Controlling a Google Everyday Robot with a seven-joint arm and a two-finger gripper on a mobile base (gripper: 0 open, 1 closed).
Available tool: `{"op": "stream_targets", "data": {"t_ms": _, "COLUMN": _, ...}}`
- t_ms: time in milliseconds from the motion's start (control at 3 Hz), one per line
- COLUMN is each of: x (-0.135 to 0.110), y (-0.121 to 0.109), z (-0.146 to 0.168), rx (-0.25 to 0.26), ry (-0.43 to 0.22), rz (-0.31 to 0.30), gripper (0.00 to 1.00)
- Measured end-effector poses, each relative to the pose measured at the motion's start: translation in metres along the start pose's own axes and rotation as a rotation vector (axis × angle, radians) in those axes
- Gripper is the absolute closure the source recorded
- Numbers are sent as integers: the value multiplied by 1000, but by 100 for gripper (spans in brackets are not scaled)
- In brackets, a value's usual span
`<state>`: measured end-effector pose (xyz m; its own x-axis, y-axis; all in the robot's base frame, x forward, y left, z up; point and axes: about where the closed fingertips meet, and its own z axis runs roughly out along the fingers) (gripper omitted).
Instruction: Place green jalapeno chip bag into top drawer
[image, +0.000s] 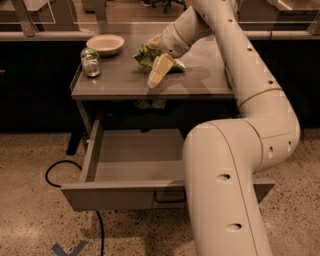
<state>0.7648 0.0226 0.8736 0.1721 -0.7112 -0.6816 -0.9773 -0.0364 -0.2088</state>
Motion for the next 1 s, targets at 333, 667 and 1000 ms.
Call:
{"op": "stream_targets", "data": {"t_ms": 333, "x": 5, "y": -19, "z": -3, "rx": 84, "ry": 17, "rz": 3, "gripper": 0}}
{"op": "stream_targets", "data": {"t_ms": 667, "x": 21, "y": -42, "z": -32, "rx": 255, "ry": 117, "rz": 44, "gripper": 0}}
{"op": "stream_targets", "data": {"t_ms": 1000, "x": 31, "y": -49, "z": -27, "rx": 308, "ry": 167, "rz": 34, "gripper": 0}}
